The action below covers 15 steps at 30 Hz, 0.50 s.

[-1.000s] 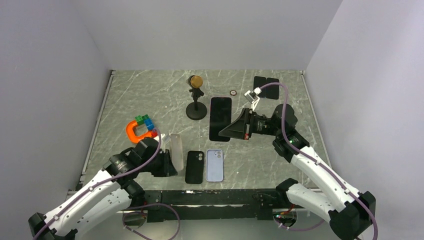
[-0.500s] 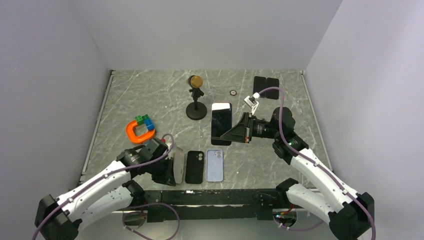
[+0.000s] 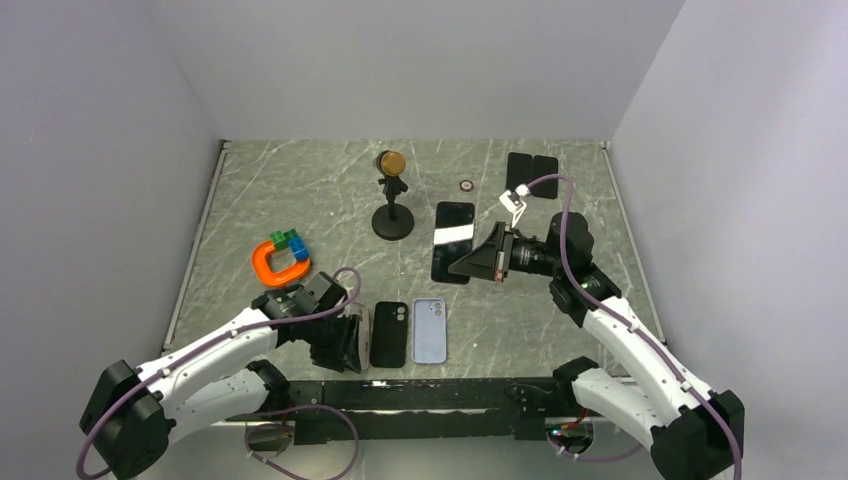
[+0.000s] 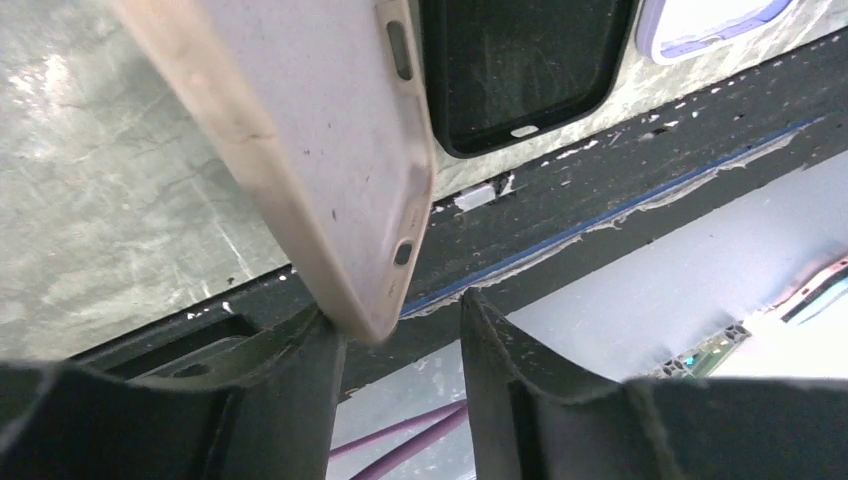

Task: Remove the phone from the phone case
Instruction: Place the phone case at the center of the board.

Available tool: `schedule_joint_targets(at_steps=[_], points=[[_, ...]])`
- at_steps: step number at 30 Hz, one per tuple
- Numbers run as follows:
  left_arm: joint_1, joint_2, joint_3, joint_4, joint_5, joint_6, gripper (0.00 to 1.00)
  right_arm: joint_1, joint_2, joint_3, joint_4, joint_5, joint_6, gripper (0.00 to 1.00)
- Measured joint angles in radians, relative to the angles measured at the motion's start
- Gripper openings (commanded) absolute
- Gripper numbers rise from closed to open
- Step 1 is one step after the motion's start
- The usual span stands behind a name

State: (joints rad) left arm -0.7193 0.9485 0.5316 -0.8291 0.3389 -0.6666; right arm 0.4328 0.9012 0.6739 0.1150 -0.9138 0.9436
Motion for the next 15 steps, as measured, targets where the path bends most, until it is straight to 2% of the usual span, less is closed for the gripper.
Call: schedule_joint_targets(at_steps=[3,6,10,15], points=[[0.000,-0.002,0.002,-0.006,-0.027,-0.001,0.73,-0.063,0.010,0.017,-0.122,0.042,-0.080,0.00],[0.002,-0.017,0.018,-0.023,-0.067,-0.003,0.97,-0.153,0.070,0.066,-0.242,0.100,-0.172,0.00],[0.010,-0.051,0.066,-0.048,-0.100,0.001,0.99,-0.257,0.237,0.178,-0.409,0.255,-0.335,0.00],[0.016,-0.116,0.080,-0.060,-0.112,0.003,0.99,-0.325,0.441,0.332,-0.544,0.401,-0.490,0.00]])
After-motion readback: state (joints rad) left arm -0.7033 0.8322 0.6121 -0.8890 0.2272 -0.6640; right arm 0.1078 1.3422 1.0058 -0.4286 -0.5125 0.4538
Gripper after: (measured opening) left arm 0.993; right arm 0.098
